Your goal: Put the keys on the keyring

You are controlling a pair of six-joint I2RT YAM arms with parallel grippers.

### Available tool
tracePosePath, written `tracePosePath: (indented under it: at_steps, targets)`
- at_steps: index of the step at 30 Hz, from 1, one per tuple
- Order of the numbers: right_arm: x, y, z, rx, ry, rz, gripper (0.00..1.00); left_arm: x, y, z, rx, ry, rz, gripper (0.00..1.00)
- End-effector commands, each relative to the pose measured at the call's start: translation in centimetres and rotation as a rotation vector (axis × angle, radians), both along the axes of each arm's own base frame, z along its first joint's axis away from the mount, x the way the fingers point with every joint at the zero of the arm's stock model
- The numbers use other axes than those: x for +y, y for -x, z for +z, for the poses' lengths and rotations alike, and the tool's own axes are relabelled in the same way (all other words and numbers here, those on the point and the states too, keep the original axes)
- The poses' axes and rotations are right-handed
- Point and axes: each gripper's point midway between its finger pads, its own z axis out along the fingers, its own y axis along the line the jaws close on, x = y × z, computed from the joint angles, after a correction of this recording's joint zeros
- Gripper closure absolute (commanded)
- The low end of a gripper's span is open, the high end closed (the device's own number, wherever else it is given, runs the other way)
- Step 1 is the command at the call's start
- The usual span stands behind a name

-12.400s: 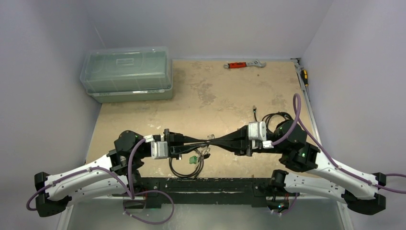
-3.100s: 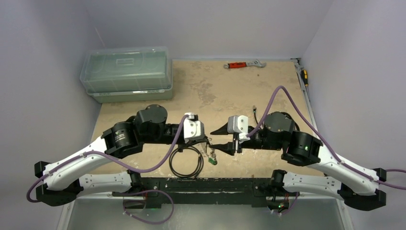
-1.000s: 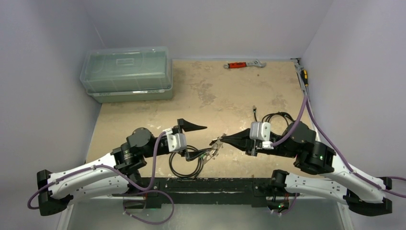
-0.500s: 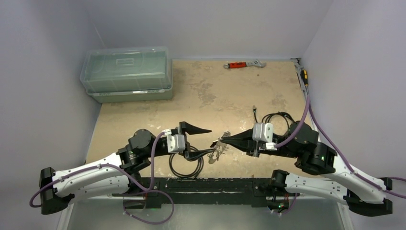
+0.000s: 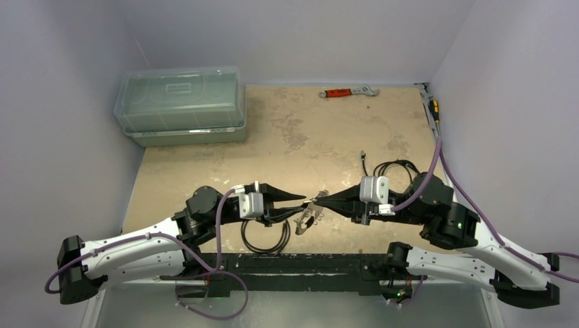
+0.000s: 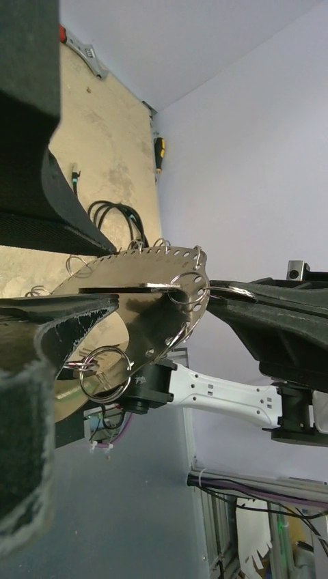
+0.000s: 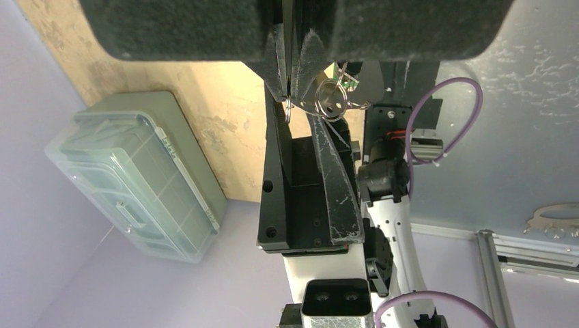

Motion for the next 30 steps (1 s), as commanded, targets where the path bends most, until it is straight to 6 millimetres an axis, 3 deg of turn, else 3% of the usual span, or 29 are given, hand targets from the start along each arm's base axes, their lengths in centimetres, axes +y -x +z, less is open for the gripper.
tracePosePath:
  at_steps: [1, 4, 7, 11, 16, 22, 24, 30]
  targets:
    - [0.1, 0.4, 1.9, -0.031, -0.063, 0.024, 1.00, 0.0, 0.5, 1.6, -0.038, 0.061, -0.025, 0.77]
    - [0.2, 0.4, 1.9, -0.031, -0.064, 0.026, 1.00, -0.1, 0.4, 1.4, -0.043, 0.059, -0.023, 0.74]
    - [0.2, 0.4, 1.9, -0.032, -0.067, 0.029, 1.00, -0.2, 0.1, 1.2, -0.044, 0.063, -0.006, 0.56]
    - [0.4, 0.5, 1.9, -0.032, -0.067, 0.037, 1.00, -0.1, -0.1, 1.1, -0.060, 0.080, 0.002, 0.53]
    - [0.7, 0.6, 1.7, -0.023, -0.063, 0.047, 1.00, -0.4, 0.1, 0.7, -0.074, 0.092, -0.014, 0.60]
    - [0.7, 1.2, 1.8, -0.018, -0.079, 0.079, 1.00, -0.8, 0.3, 0.6, -0.097, 0.103, -0.030, 0.84]
    - [0.6, 1.4, 1.9, -0.012, -0.087, 0.087, 1.00, -0.7, 0.2, 0.9, -0.106, 0.115, -0.023, 0.99]
    - [0.4, 0.4, 1.6, 0.014, -0.087, 0.024, 1.00, -0.3, -1.0, 1.1, -0.072, 0.082, 0.049, 1.00]
